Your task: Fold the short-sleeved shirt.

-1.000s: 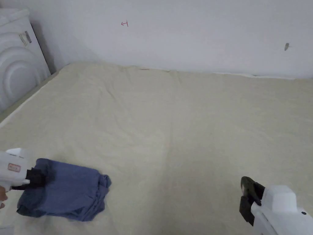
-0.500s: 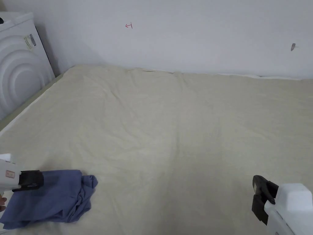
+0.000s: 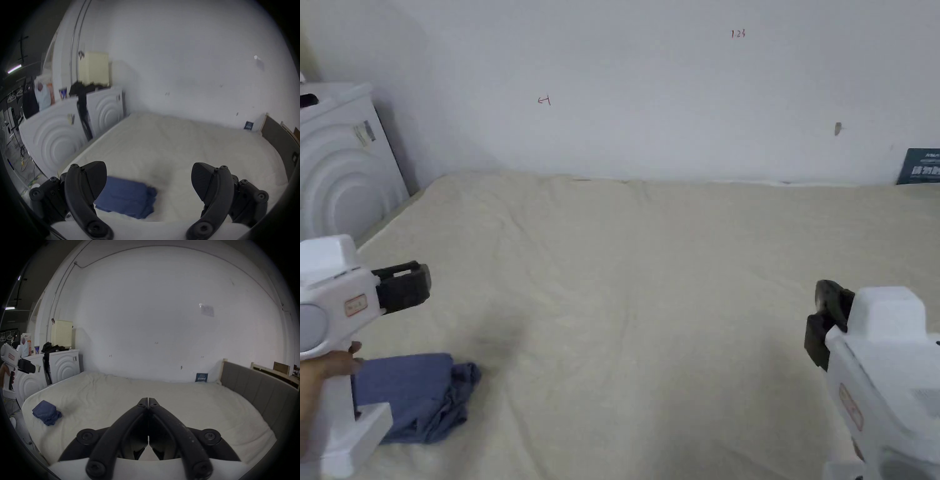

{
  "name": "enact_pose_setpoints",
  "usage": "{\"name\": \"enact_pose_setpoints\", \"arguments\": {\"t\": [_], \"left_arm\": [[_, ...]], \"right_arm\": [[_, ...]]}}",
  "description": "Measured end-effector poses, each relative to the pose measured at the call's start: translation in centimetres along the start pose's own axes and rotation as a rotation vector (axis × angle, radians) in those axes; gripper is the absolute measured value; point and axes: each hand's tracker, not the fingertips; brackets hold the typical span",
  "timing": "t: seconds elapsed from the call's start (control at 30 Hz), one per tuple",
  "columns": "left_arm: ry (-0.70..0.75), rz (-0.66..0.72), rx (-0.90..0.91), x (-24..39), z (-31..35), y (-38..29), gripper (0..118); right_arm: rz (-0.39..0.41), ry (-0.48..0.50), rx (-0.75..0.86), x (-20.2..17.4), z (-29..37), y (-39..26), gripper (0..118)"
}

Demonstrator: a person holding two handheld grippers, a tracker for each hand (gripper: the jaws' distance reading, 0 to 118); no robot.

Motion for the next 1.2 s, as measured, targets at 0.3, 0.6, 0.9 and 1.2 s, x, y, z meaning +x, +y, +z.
{"name": "enact_pose_setpoints", "arguments": {"t": [0.3, 0.6, 0.9, 1.2], "left_arm": [[-0.119, 0.000, 0.303, 11.4, 9.6, -1.1, 109], [-0.201, 0.000, 0.453, 18.5, 10.9, -5.3, 89], [-0.283, -0.011, 0.380, 21.1, 10.4, -6.7, 0], [-0.276, -0.038, 0.377, 21.6, 10.8, -7.1, 0]], "right_arm": [[0.029, -0.075, 0.105, 4.6, 4.1, 3.1, 2], [0.038, -0.115, 0.146, 7.7, 6.6, 3.1, 2], [0.026, -0.145, 0.147, 8.9, 7.4, 2.4, 2], [0.015, -0.144, 0.146, 9.0, 7.5, 2.3, 2]]}}
